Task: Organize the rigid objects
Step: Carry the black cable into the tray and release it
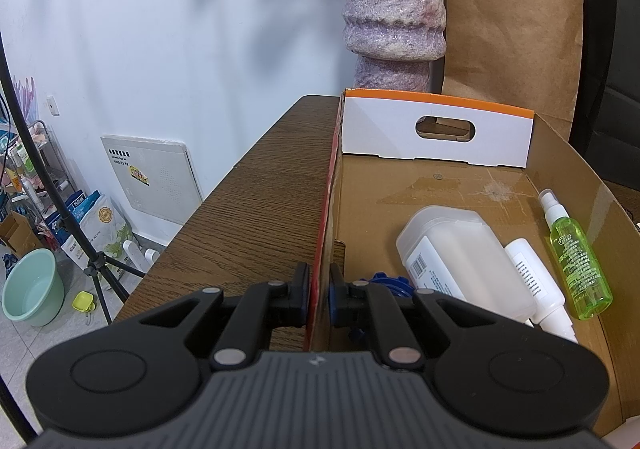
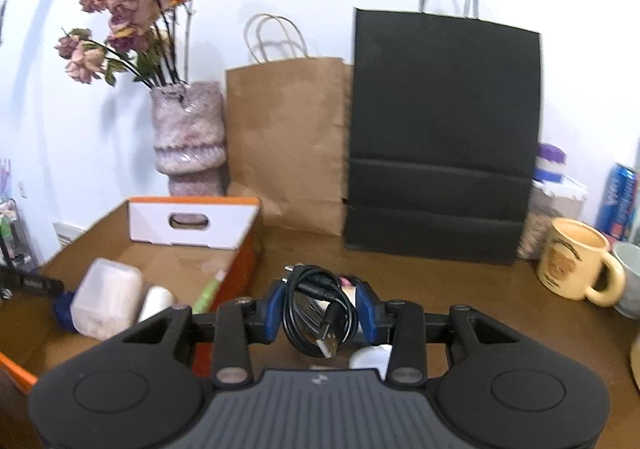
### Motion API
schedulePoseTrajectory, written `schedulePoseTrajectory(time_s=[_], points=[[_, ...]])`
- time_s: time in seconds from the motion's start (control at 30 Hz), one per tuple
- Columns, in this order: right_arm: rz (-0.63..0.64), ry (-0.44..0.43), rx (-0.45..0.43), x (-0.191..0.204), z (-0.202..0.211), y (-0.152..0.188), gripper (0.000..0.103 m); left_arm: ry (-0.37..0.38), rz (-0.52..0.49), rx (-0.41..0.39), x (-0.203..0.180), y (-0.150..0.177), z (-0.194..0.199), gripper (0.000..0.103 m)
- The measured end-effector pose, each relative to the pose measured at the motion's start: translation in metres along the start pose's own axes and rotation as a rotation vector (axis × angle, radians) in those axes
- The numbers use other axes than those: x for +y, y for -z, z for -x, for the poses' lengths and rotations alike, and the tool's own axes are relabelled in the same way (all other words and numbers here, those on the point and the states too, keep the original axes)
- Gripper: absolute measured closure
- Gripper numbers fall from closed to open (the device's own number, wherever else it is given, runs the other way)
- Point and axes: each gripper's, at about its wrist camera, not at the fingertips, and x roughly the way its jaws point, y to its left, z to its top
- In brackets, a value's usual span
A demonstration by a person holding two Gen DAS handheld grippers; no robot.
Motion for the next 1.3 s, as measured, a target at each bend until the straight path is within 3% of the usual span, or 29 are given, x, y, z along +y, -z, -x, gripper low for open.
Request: schedulePoseTrajectory(time_s=[0.5,0.93,1.3], points=[[0.057,-0.163,-0.051,0.073,-0.051,-0.044,0.067,-0.001,-0.002,-0.001,0.0,0.0,0.0,0.093],[0.13,-0.27,0.039,0.111,-0.087,-0.054,0.067,-0.002,-0.003,-0.002,-0.001,-0.001,0.0,0.093],[0.15,-0.274,0.06,0.116,-0.087,-0.05,0.066,-0.002,-0.003,-0.001,-0.001,-0.001,0.0,0.093]])
